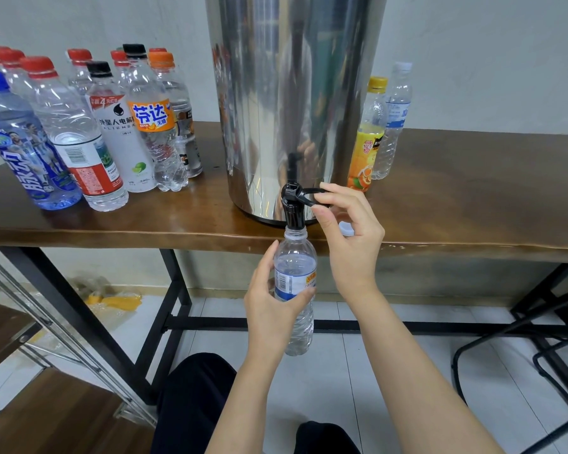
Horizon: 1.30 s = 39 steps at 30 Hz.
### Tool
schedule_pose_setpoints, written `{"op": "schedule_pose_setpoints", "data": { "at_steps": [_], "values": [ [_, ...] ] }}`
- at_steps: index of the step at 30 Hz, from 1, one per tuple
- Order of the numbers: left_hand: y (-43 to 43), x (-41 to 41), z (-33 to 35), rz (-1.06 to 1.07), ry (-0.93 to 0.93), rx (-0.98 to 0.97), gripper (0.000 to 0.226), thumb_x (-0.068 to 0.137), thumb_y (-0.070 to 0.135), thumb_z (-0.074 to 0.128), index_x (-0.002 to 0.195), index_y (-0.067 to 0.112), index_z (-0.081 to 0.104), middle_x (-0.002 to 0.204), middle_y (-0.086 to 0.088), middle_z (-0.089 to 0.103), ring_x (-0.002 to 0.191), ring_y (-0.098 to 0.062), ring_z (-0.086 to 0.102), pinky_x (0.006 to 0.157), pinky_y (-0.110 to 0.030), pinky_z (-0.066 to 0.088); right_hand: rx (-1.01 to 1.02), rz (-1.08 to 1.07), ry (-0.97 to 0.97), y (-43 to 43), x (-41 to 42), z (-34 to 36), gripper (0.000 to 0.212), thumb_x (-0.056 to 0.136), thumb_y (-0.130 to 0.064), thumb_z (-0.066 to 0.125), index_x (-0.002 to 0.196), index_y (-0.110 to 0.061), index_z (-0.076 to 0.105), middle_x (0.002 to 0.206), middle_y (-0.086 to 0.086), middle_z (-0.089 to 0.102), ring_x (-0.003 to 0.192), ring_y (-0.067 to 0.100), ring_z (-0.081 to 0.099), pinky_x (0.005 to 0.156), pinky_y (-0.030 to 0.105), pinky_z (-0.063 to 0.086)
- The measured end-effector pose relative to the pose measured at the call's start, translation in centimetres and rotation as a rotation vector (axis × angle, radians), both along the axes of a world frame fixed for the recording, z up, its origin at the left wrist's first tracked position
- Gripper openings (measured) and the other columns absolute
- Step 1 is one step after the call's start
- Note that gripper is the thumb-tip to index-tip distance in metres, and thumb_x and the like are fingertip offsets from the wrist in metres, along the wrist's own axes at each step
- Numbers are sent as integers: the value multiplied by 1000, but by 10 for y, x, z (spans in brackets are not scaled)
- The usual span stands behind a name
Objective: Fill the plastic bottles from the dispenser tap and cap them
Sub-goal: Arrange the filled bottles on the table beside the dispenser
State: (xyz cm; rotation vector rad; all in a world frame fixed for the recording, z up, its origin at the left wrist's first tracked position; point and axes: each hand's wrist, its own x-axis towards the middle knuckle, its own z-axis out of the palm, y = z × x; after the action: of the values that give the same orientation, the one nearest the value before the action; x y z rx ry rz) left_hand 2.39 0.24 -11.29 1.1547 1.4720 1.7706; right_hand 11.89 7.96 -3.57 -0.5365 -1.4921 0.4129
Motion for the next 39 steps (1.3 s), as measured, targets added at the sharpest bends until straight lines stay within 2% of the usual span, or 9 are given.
{"op": "schedule_pose_setpoints", "data": {
  "at_steps": [9,15,26,33,39],
  "values": [
    [1,-1,-1,2,0,-13,93,68,4,89,132,54,43,139,7,57,128,-14,55,103,-42,51,-5,12,2,0,0,0,12,90,-10,67,100,-15,69,110,4,67,102,0,62,84,19,49],
    [0,0,1,4,7,-11,92,68,2,88,133,49,43,138,7,58,126,-10,56,102,-37,52,-2,16,0,0,0,-1,12,90,-10,67,100,-15,69,110,4,66,101,0,61,83,18,48],
    [-1,0,3,6,23,-11,91,68,3,88,131,51,42,138,7,58,126,-10,56,101,-30,52,-4,21,5,0,0,-1,12,90,-10,67,101,-16,69,110,4,67,103,3,62,83,20,49],
    [-1,-1,2,7,5,-5,93,68,2,88,131,54,43,137,8,58,126,-12,57,102,-39,52,4,25,8,2,0,-1,12,90,-10,68,101,-15,69,110,3,67,102,3,62,83,21,49],
    [0,-1,2,0,9,-2,93,68,2,88,131,53,44,137,7,58,126,-13,57,102,-40,52,12,24,3,1,0,-1,13,90,-11,67,101,-16,69,110,-1,66,102,3,62,83,19,48]
  ]
}}
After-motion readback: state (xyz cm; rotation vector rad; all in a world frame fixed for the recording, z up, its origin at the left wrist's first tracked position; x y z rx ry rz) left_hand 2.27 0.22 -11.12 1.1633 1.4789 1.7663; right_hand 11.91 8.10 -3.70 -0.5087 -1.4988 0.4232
